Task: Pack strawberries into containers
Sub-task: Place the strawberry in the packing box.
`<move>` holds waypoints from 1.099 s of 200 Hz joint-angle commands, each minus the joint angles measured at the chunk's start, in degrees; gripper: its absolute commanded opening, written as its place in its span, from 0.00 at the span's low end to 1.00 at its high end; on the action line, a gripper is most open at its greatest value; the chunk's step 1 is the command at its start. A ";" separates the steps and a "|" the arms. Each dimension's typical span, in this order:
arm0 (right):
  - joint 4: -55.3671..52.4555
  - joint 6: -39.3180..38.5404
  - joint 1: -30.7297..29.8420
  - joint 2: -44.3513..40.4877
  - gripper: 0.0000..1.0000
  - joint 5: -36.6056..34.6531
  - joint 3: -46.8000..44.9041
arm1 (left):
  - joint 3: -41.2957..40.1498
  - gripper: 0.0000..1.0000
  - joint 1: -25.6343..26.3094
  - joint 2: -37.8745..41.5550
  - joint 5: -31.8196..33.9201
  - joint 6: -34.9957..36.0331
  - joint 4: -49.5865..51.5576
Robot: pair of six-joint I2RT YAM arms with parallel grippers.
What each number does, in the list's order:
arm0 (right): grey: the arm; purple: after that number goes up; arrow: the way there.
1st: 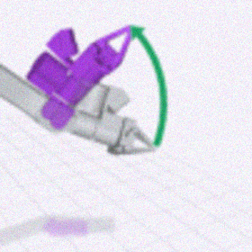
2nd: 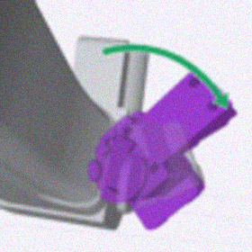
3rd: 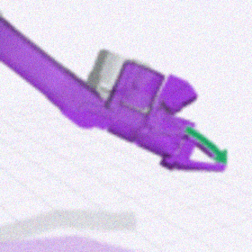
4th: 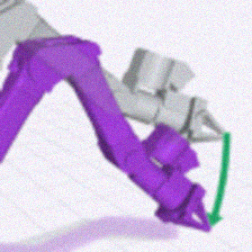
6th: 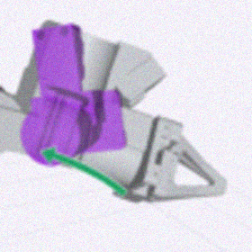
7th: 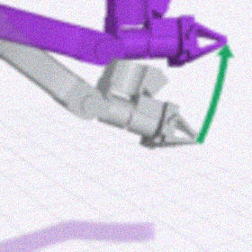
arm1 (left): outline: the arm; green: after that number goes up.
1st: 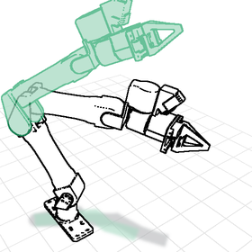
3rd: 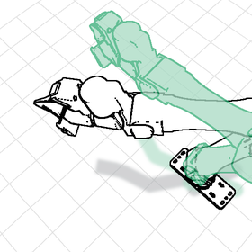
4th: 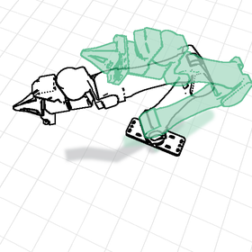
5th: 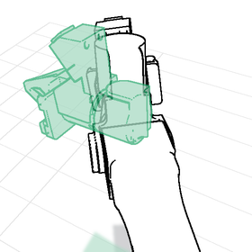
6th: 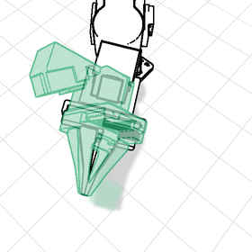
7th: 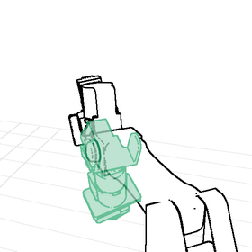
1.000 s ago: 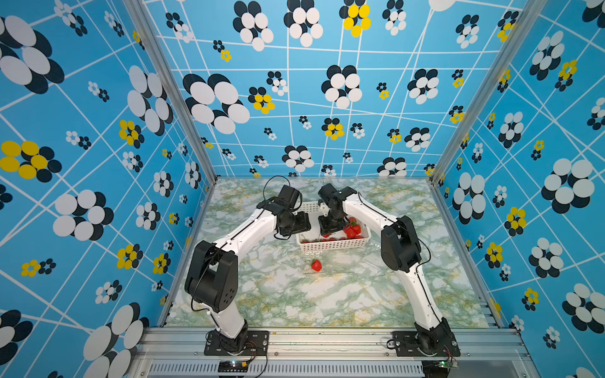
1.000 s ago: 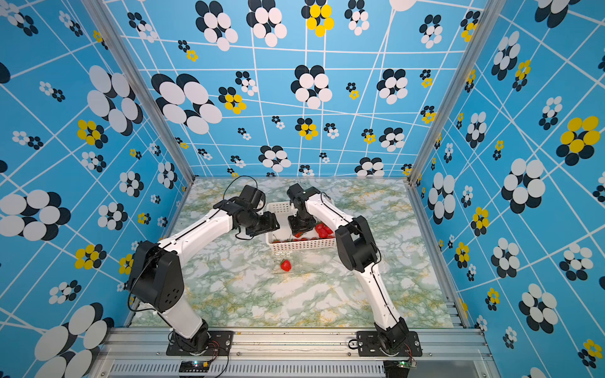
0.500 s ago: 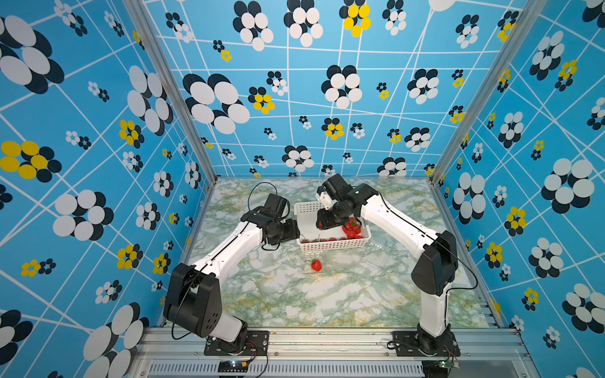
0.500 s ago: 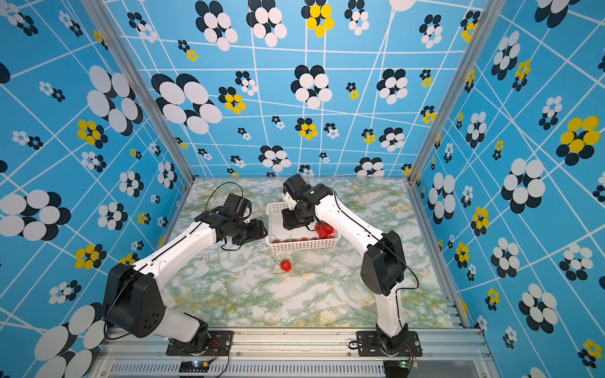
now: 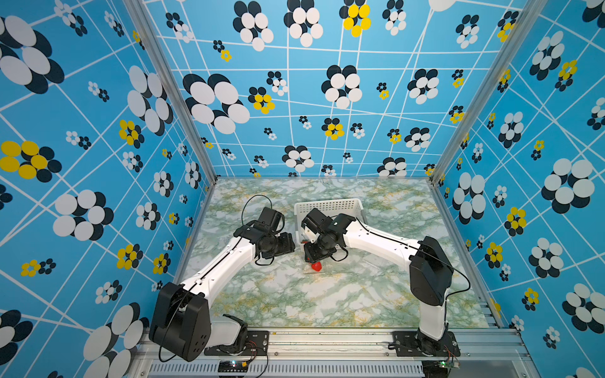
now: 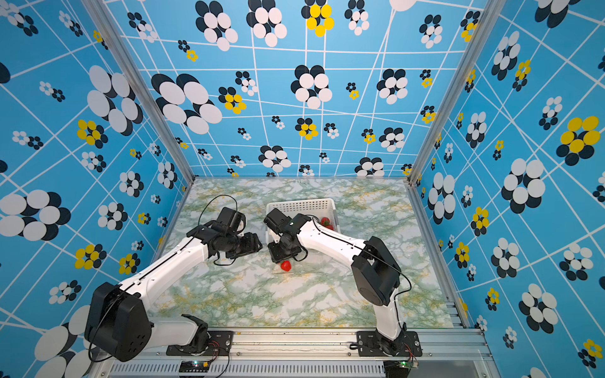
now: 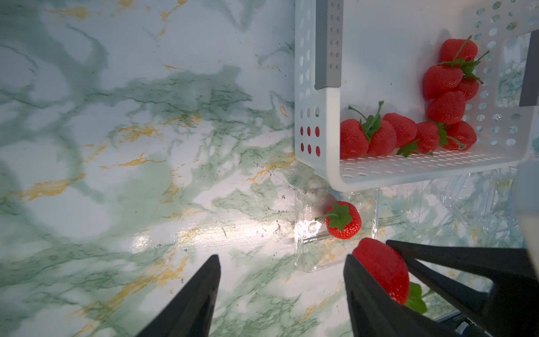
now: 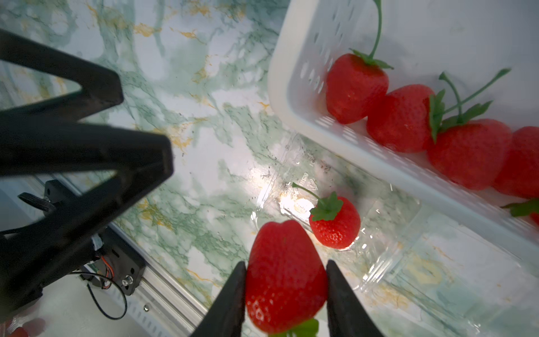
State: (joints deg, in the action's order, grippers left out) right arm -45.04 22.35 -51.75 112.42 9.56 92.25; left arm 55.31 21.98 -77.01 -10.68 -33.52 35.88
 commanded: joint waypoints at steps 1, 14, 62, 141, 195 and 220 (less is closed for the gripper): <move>0.13 0.50 -0.55 3.09 0.22 0.06 0.65 | -1.18 0.69 -0.46 0.55 0.14 -0.36 -0.70; 0.21 0.42 -0.64 3.80 0.22 0.13 0.65 | -1.41 0.68 -0.43 0.70 0.00 -0.19 -1.03; 1.00 0.69 -1.05 5.49 0.23 0.81 1.13 | -1.78 0.68 -0.51 0.37 -0.33 0.38 -1.67; -0.05 -0.29 -1.43 7.19 0.48 0.18 2.76 | -2.57 0.69 -0.52 0.46 -1.10 0.00 -2.74; -0.75 -1.41 -1.42 7.37 0.56 -1.04 3.79 | -2.75 0.68 -0.47 1.15 -1.08 0.04 -2.52; -0.48 -2.30 -1.43 5.31 0.55 -2.74 3.72 | -2.84 0.69 -0.51 1.84 -0.93 0.06 -2.40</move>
State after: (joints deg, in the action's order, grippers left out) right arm -44.45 21.65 -52.77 118.67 9.23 94.43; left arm 53.23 21.98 -76.99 -11.14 -33.47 33.15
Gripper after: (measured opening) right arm 0.555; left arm 0.685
